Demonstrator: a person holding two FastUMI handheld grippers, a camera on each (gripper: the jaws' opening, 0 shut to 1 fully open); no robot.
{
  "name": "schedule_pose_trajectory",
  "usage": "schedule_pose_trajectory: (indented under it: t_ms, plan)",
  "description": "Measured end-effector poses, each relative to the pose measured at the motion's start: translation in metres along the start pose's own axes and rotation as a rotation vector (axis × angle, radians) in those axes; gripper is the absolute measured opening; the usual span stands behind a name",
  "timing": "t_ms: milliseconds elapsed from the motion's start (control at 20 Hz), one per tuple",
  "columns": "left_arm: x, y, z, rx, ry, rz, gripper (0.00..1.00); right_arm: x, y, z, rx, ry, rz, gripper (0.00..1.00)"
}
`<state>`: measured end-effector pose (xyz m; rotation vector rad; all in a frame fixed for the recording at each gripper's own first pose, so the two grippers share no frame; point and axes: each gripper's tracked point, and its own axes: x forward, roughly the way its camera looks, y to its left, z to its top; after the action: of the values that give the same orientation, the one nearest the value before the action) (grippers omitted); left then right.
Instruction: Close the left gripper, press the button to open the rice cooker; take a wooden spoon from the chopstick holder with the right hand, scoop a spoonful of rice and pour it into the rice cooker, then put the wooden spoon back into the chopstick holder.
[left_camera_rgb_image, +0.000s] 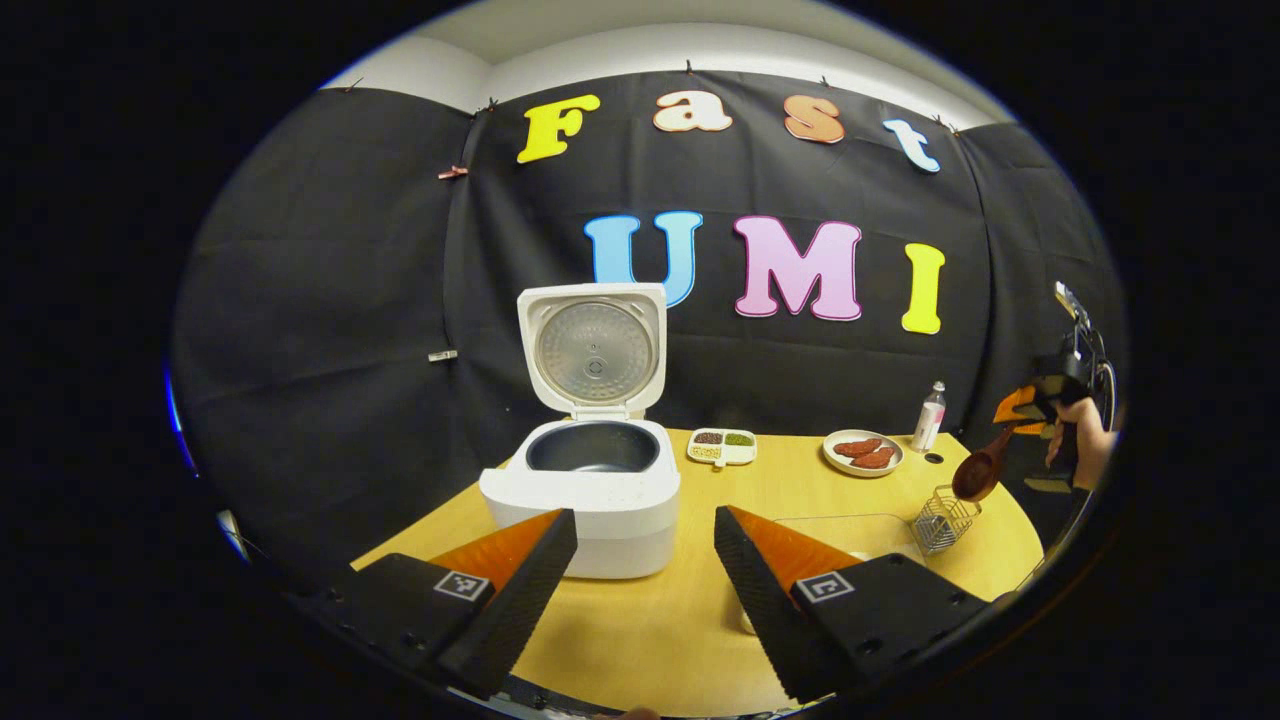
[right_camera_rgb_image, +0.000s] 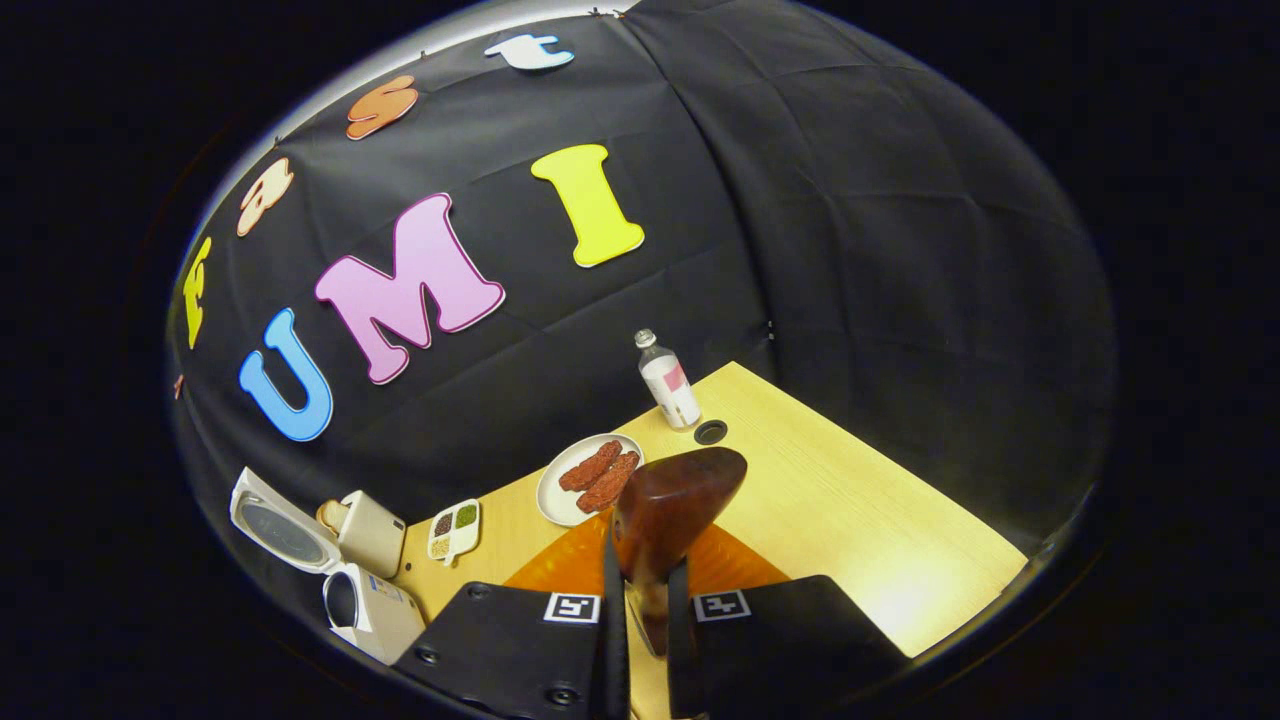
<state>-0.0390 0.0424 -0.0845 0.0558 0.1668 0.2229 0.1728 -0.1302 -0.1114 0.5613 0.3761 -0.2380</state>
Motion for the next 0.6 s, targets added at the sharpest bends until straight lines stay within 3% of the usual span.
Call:
schedule_pose_trajectory:
  t_ms: [50,250,600]
  plan:
    - [-0.004,0.001,-0.003,-0.007,0.006,-0.022,0.95,-0.009,0.004,0.001,-0.009,-0.011,-0.001,0.19]
    - [-0.008,0.032,-0.016,-0.012,0.022,-0.048,0.95,-0.044,0.036,-0.015,-0.025,-0.013,0.025,0.19]
    - [-0.008,0.062,-0.032,-0.04,0.035,-0.114,0.95,-0.084,0.11,-0.077,-0.051,0.04,0.142,0.19]
